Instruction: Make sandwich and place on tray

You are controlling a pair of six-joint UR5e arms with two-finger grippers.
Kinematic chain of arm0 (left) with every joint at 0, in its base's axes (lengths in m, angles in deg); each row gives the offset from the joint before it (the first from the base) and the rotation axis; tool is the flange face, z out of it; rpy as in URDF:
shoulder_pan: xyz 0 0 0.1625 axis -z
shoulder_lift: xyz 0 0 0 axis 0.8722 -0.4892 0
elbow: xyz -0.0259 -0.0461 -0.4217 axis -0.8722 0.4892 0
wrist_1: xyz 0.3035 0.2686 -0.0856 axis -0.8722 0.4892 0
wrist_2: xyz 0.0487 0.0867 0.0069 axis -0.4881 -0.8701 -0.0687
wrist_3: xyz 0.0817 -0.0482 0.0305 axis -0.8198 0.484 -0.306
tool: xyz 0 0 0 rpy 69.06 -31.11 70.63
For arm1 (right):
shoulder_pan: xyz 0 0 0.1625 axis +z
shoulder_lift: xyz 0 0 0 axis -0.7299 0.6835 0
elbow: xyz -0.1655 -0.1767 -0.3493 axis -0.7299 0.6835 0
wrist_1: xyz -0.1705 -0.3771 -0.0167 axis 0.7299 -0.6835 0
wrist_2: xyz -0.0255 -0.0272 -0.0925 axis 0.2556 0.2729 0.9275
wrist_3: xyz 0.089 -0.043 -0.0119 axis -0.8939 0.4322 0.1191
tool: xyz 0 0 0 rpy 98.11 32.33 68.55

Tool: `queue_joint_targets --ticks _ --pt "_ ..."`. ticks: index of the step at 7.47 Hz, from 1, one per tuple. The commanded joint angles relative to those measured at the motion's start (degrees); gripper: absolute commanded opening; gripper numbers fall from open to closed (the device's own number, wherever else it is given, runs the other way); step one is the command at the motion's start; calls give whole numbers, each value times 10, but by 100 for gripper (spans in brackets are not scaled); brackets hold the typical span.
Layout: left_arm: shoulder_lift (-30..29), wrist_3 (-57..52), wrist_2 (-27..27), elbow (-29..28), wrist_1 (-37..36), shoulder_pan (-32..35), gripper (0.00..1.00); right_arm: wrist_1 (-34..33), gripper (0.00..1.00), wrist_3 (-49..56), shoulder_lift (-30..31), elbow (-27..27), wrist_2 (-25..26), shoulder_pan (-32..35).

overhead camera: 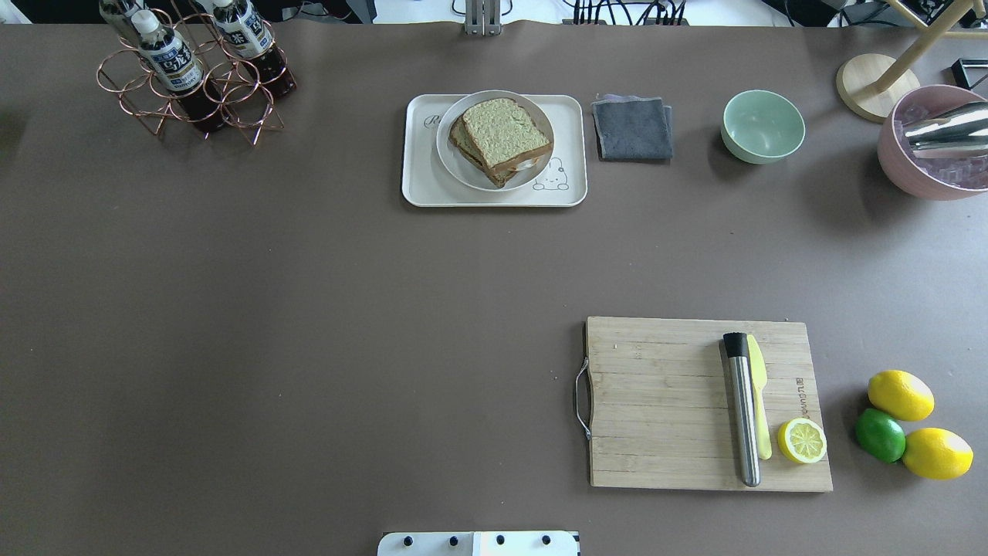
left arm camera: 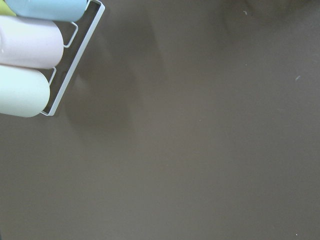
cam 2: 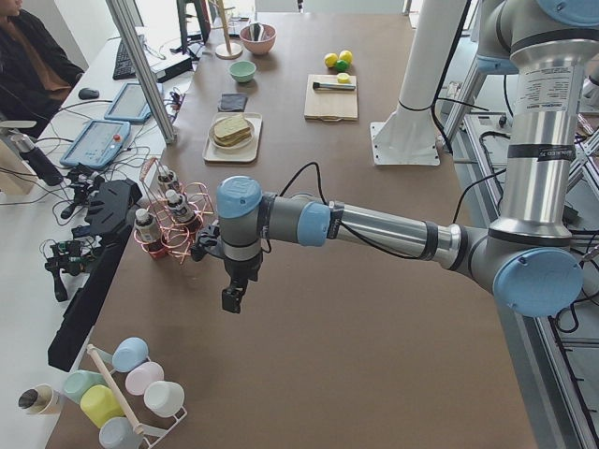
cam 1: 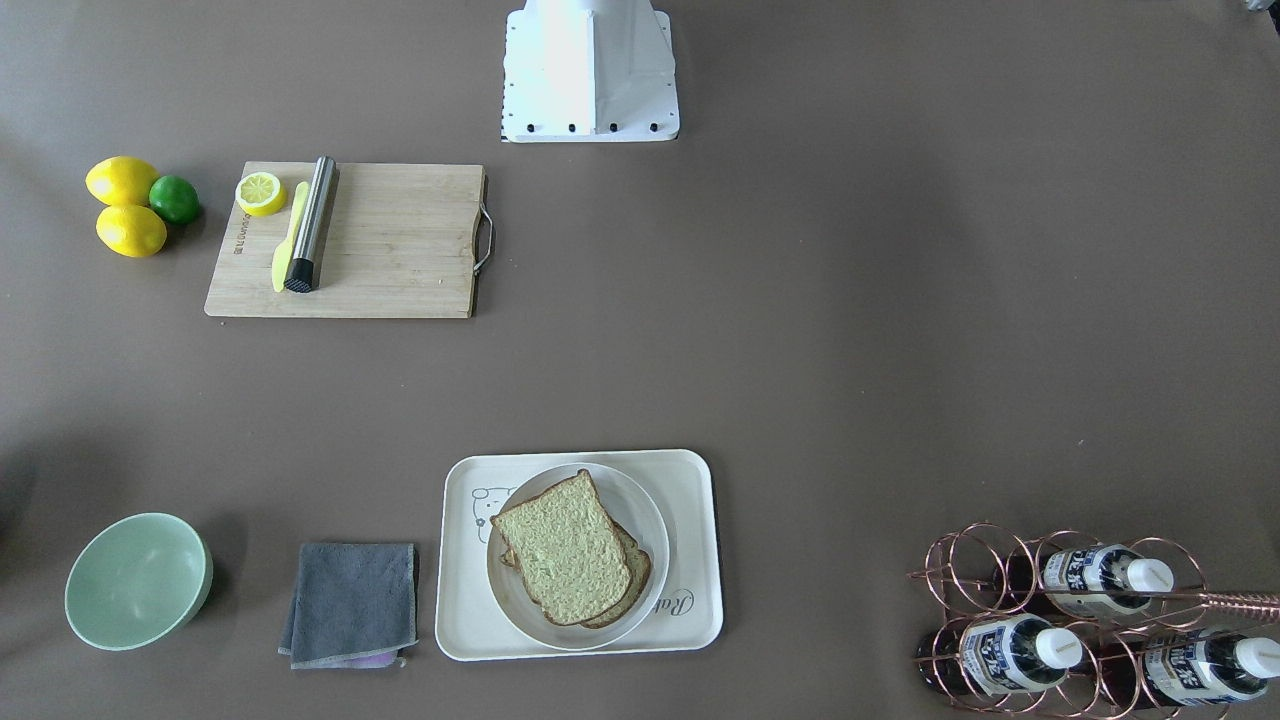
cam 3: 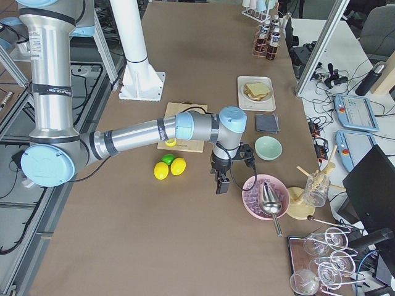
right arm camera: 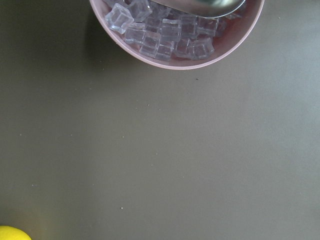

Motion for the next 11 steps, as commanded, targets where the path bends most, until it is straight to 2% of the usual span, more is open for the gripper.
queue_joint_targets --ticks 1,3,5,10,11 --pt "21 -4 39 -17 -9 4 98 17 100 -2 4 29 -3 0" --pt "21 -3 40 -31 -5 4 98 74 100 -3 32 44 -19 7" --pt "15 -5 39 -31 -5 4 98 80 100 -3 31 42 -46 26" --pt "13 -7 39 -27 -4 4 98 82 100 -3 33 44 -46 30" --pt "14 -7 39 -32 15 4 98 82 100 -3 33 44 -46 31"
